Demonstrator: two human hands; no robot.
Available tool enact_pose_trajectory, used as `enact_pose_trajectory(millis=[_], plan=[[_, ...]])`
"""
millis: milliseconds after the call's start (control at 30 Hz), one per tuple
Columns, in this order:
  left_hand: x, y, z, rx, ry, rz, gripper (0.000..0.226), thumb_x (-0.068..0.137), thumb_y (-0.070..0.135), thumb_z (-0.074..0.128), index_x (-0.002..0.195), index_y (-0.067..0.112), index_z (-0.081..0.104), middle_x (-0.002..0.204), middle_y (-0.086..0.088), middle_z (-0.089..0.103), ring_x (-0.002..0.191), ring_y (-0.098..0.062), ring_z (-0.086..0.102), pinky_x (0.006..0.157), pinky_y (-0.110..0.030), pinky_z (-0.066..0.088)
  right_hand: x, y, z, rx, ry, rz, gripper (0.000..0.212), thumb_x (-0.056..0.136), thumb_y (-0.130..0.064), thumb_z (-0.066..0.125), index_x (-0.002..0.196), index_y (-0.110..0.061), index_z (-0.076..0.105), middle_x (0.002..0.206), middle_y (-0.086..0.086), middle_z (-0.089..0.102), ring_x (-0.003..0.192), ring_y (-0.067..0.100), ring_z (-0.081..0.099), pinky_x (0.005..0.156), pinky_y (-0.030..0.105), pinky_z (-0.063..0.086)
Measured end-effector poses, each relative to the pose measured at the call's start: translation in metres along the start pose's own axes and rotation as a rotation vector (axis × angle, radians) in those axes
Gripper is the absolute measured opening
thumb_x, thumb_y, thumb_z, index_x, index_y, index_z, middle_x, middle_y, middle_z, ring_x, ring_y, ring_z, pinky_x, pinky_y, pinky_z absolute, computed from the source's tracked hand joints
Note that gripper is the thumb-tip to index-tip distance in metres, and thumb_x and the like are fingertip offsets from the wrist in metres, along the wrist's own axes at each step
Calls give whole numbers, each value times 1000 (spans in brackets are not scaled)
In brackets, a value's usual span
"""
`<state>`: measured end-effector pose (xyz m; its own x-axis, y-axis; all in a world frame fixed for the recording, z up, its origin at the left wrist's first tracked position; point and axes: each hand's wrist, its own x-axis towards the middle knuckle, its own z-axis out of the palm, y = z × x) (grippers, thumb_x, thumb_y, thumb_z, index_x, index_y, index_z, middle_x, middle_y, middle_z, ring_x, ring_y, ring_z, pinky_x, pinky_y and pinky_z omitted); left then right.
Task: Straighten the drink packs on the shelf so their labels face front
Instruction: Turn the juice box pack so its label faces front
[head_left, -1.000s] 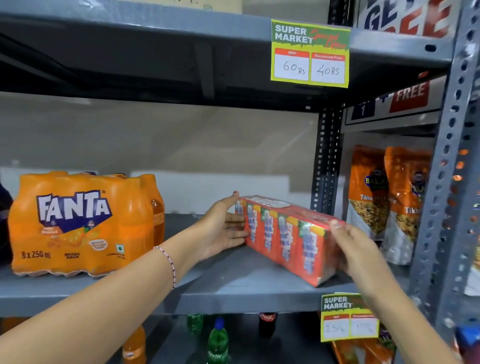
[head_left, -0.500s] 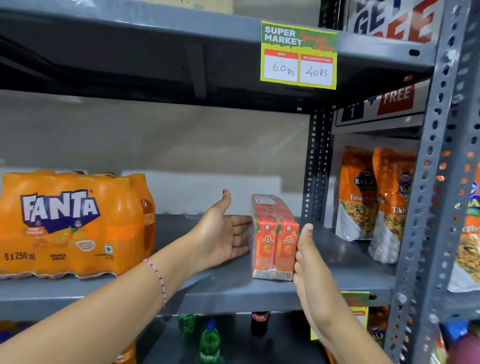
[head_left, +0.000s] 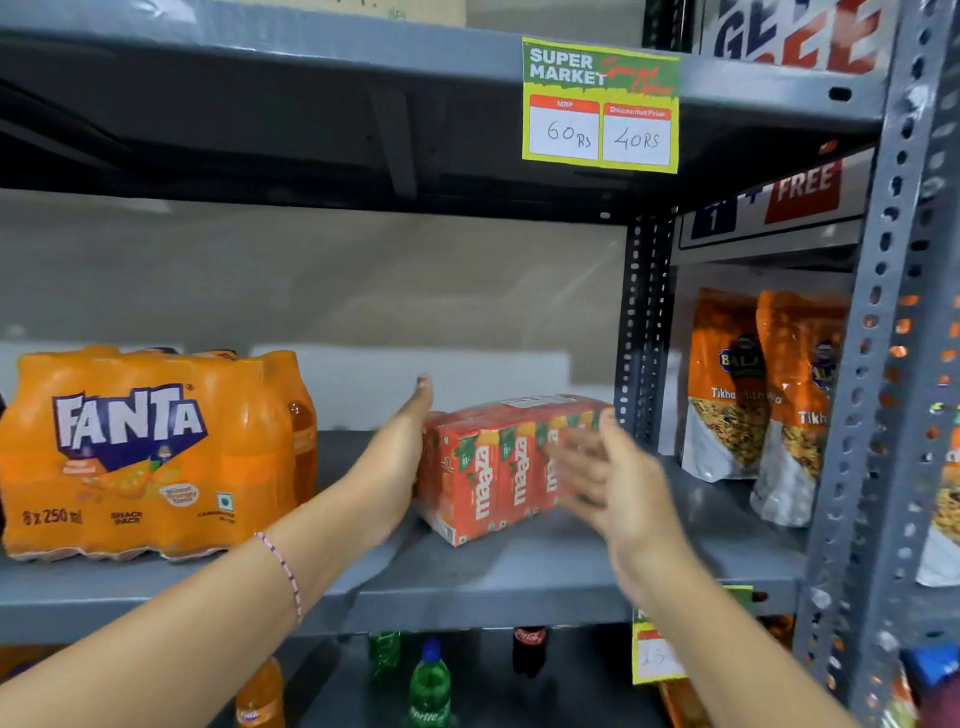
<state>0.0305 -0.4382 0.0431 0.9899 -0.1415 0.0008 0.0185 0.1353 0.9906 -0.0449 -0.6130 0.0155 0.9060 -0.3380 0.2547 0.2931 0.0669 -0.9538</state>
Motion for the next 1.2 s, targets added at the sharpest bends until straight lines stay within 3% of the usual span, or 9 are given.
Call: enact_pose_trajectory(millis=[100, 167, 233, 333, 500, 600, 733, 867, 1200], plan=[[-16, -12, 4, 195, 7, 159, 60, 84, 59, 64, 127, 21, 46, 96, 2, 74, 84, -15, 72, 67, -28, 52, 61, -4, -35, -69, 212, -47, 28, 101, -32, 49, 117, -15, 64, 130, 10, 68, 105, 17, 64, 94, 40, 48], [-14, -16, 2, 288, -8, 203, 73, 85, 45, 71, 142, 23, 30, 101, 7, 68, 87, -11, 69, 63, -25, 52, 96, -5, -43, -46, 204, 77, 41, 99, -41, 53, 132, -18, 58, 135, 5, 61, 123, 23, 56, 107, 46, 41], [-9, -14, -2, 330, -49, 199, 74, 89, 39, 69, 146, 22, 25, 99, 12, 63, 86, -7, 65, 65, -22, 49, 112, -1, -45, -44, 102, 154, 40, 96, -46, 57, 124, -19, 63, 120, 6, 68, 117, 25, 61, 105, 47, 43], [-4, -7, -11, 341, -73, 190, 41, 94, 35, 63, 124, 24, 38, 100, 9, 67, 82, -4, 63, 63, -19, 47, 117, 3, -38, -166, -68, 129, 29, 95, -41, 62, 96, -14, 73, 86, 10, 77, 82, 25, 73, 90, 43, 54], [20, 1, -25, 281, 40, 199, 8, 99, 17, 55, 107, 16, 58, 115, -10, 72, 91, -22, 69, 80, -32, 54, 120, 3, -33, -226, -137, -1, 24, 95, -30, 63, 98, -6, 68, 89, 23, 70, 81, 34, 69, 90, 51, 52], [26, 13, -22, 112, 141, 182, 12, 95, 5, 54, 90, 15, 57, 87, -6, 69, 88, -30, 66, 93, -45, 49, 119, 8, -30, -210, -154, -5, 22, 93, -34, 65, 92, -12, 68, 84, 16, 72, 81, 33, 71, 91, 53, 53], [16, 8, -21, 60, 93, 152, 18, 96, 26, 49, 81, 18, 55, 45, 2, 64, 52, -15, 63, 64, -33, 48, 112, 12, -29, -235, -164, 1, 29, 97, -39, 56, 93, -14, 68, 86, 16, 74, 80, 31, 72, 86, 46, 55], [12, -1, -21, 177, 56, 185, 32, 99, 44, 38, 100, 20, 60, 67, -2, 73, 68, -18, 71, 74, -34, 54, 103, 10, -31, -301, -106, -17, 39, 96, -44, 55, 104, -8, 69, 91, 17, 77, 77, 27, 76, 70, 31, 58], [-13, 1, -24, 267, 135, 176, 33, 104, 43, 30, 86, 30, 54, 75, 1, 70, 58, -12, 69, 53, -23, 45, 58, 12, -36, -284, -2, -91, 45, 94, -50, 58, 118, -14, 68, 94, 5, 81, 79, 17, 78, 59, 22, 54]])
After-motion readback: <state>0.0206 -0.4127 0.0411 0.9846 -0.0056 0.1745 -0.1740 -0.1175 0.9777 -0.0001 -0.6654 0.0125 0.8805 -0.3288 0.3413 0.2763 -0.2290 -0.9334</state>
